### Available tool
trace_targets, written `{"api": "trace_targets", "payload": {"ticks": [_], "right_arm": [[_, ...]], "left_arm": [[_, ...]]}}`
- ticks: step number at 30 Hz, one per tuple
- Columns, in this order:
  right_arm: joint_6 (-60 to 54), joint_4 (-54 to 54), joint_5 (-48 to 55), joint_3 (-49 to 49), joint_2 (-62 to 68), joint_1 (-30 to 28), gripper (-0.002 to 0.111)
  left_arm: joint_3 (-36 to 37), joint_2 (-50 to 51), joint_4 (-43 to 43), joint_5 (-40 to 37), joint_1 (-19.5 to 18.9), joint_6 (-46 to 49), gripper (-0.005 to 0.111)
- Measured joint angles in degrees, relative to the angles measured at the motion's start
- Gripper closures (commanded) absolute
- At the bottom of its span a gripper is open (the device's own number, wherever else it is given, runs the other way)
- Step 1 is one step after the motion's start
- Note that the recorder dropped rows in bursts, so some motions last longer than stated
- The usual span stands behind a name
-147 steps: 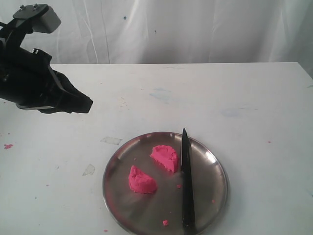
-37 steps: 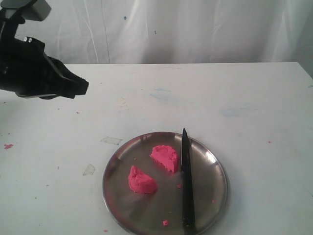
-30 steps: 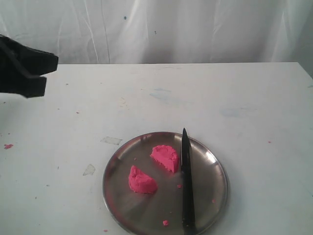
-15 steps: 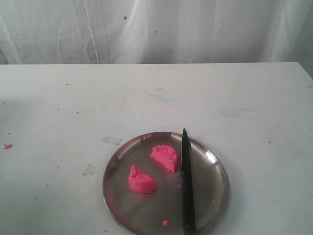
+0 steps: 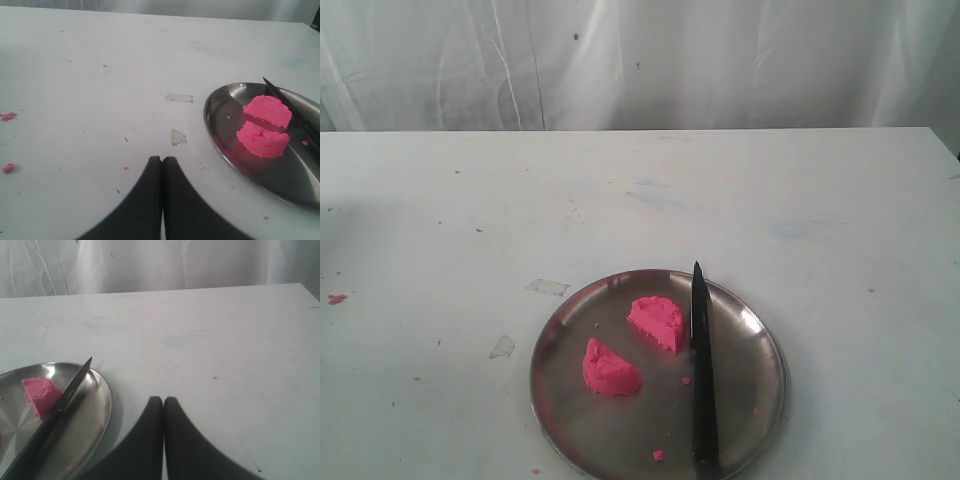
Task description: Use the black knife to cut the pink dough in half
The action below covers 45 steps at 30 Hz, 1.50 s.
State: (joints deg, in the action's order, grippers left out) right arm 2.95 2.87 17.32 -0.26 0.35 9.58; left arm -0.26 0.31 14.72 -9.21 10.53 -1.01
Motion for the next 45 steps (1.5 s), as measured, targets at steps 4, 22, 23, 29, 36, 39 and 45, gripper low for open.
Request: {"api": "trace_targets", "payload": {"ticks": [4,22,23,29,36,39,45], "right_arm": [[0.0,0.0,0.0,0.0,0.0,0.0,0.108],[0.0,0.0,0.0,0.0,0.0,0.0,0.108],[0.0,0.0,0.0,0.0,0.0,0.0,0.108],[0.0,0.0,0.0,0.0,0.0,0.0,0.108],[-0.2,0.0,0.0,0.0,0.0,0.0,0.108],[-0.2,0.0,0.0,0.0,0.0,0.0,0.108],[-0.2,0.0,0.0,0.0,0.0,0.0,0.108]], "left_arm": [[0.0,0.0,-0.1,-1.5,-1.0,0.0,0.107],[0.0,0.0,-0.2,-1.9,-1.0,0.0,0.107],[0.0,0.0,-0.2,-1.9,-1.0,0.0,0.107],[0.0,0.0,-0.2,-1.9,-1.0,0.0,0.107],[0.0,0.0,-0.2,-1.9,-1.0,0.0,0.107],[0.0,0.0,-0.2,-1.9,-1.0,0.0,0.107],[0.0,0.0,-0.2,-1.9,-1.0,0.0,0.107]]}}
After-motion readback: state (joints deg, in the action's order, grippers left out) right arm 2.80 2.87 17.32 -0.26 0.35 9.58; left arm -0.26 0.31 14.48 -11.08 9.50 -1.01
